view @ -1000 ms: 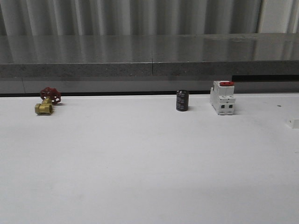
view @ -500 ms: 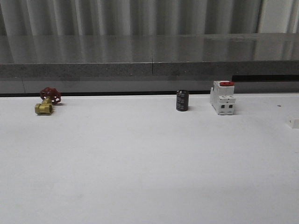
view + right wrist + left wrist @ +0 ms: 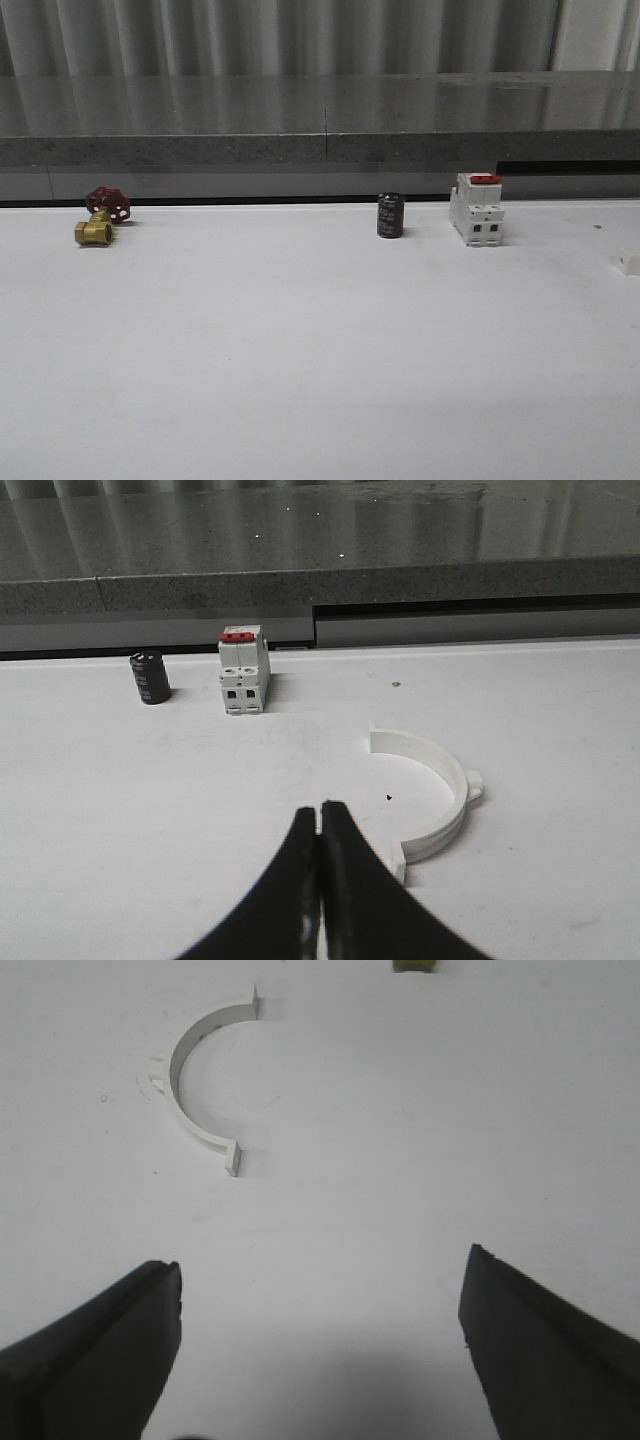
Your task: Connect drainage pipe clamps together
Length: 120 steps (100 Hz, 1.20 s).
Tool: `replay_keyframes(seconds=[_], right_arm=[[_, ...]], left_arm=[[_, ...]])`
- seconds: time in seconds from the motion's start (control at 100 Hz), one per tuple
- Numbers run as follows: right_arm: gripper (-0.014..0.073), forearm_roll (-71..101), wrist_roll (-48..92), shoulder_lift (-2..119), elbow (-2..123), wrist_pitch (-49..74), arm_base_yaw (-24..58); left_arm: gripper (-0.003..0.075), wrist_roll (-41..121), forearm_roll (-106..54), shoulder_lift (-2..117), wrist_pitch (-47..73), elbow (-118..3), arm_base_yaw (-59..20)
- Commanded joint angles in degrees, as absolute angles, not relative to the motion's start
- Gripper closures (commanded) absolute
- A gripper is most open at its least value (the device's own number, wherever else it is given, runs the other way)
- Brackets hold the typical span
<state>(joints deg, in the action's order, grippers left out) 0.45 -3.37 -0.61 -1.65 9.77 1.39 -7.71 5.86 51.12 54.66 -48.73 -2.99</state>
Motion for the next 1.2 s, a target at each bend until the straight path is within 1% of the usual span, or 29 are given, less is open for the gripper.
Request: replay_keyframes(seconds=[0.0,0.13,0.26,0.44,0.62,0.94,1.19], right_arm=[[0.066,0.0,-2.84,-1.72,-0.5,5.09,1.43],[0.066,0.0,-2.84,-1.72,-0.5,5.09,1.43],[0.066,0.0,-2.84,-1.72,-0.5,5.09,1.43],[0.066,0.0,-2.84,-1.72,-0.5,5.09,1.43],[0.066,0.0,-2.84,-1.72,-0.5,5.09,1.43],[0.066,0.0,-2.84,-1.72,-0.5,5.09,1.43],[0.066,0.0,-2.84,-1.72,-0.5,5.09,1.43]], left_arm=[[0.0154,-8.2,7.18,57.7,50.25,-53.67,-2.07],[0.0154,-7.65,7.18,68.27,49.25,-59.56,1.7],[0.0154,-3.52,5.9,77.35,49.1,-64.55,5.65],[0.0154,1.12,1.96,87.11,47.43,-69.59,11.08],[0.0155,2.7,1.69,95.46,45.85,-72.87,14.93],[0.0155,10.14,-3.93,106.26,43.32,-78.1,16.16],[0.0155,11.22,-4.06,110.66,42.19,-79.21,16.16]])
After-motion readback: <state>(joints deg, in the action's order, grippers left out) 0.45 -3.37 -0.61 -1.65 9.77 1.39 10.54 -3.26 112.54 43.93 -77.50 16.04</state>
